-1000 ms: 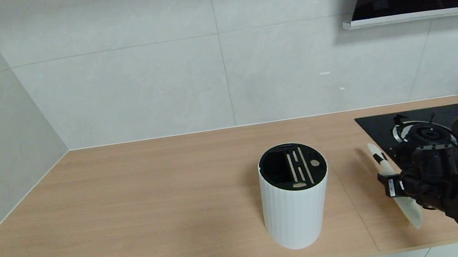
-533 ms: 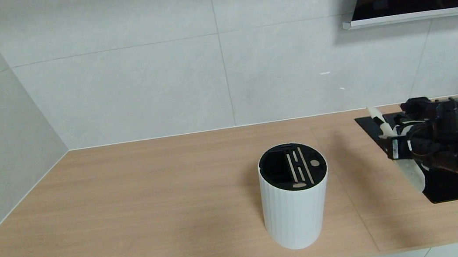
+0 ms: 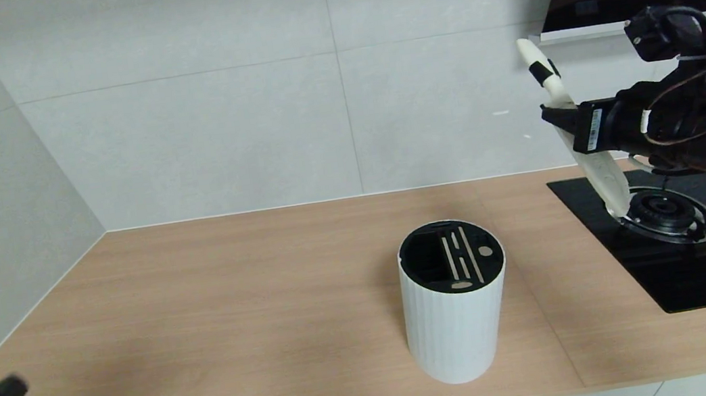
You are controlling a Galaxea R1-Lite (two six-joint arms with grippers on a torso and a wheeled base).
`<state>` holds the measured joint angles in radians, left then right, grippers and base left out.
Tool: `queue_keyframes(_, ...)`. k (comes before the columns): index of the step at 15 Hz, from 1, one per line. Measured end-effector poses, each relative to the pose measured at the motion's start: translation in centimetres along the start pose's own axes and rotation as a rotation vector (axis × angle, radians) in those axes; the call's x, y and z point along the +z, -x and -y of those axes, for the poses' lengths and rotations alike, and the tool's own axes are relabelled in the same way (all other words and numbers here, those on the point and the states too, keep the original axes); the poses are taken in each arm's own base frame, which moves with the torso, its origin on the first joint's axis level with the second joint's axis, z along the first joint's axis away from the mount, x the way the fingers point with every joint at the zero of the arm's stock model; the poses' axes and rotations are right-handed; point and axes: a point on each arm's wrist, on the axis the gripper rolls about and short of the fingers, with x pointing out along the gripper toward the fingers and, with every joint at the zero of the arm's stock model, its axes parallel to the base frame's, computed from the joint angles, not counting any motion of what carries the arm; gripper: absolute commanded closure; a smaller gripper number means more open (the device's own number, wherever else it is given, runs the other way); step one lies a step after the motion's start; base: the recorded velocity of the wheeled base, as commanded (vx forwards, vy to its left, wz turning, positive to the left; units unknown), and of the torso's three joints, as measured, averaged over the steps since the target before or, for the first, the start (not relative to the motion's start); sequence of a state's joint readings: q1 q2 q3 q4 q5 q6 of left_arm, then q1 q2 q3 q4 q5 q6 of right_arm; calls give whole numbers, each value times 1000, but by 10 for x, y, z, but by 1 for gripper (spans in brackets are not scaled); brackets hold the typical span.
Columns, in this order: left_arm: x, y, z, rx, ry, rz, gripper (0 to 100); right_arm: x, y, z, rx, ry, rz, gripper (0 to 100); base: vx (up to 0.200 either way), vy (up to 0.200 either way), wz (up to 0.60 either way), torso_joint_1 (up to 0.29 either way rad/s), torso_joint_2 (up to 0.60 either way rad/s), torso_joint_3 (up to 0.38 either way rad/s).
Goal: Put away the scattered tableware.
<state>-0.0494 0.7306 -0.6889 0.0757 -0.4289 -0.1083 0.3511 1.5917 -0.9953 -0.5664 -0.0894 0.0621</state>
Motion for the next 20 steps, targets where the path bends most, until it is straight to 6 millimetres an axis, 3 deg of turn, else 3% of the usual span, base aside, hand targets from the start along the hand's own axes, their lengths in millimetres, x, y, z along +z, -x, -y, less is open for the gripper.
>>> queue_keyframes(3, 30, -75, -9, -134, 55, -3, 0, 1, 28, -27, 99, 6, -15, 100, 0, 0, 0, 0, 0, 0)
queue_keyframes(5, 34, -121, 5, -205, 120, 31, 0, -1, 41, -46, 160, 9, -17, 100, 0, 0, 0, 0, 0, 0)
queue_keyframes(7, 31, -153, 26, -291, 276, 42, 0, -5, 52, -62, 197, 14, -26, 100, 0, 0, 0, 0, 0, 0)
queue_keyframes(11, 19, -188, 53, -411, 539, 0, 0, -22, 65, -98, 284, 40, -80, 100, 0, 0, 0, 0, 0, 0)
queue_keyframes(20, -18, -234, 81, -396, 610, -132, 0, -54, 69, -145, 349, 94, -163, 100, 0, 0, 0, 0, 0, 0)
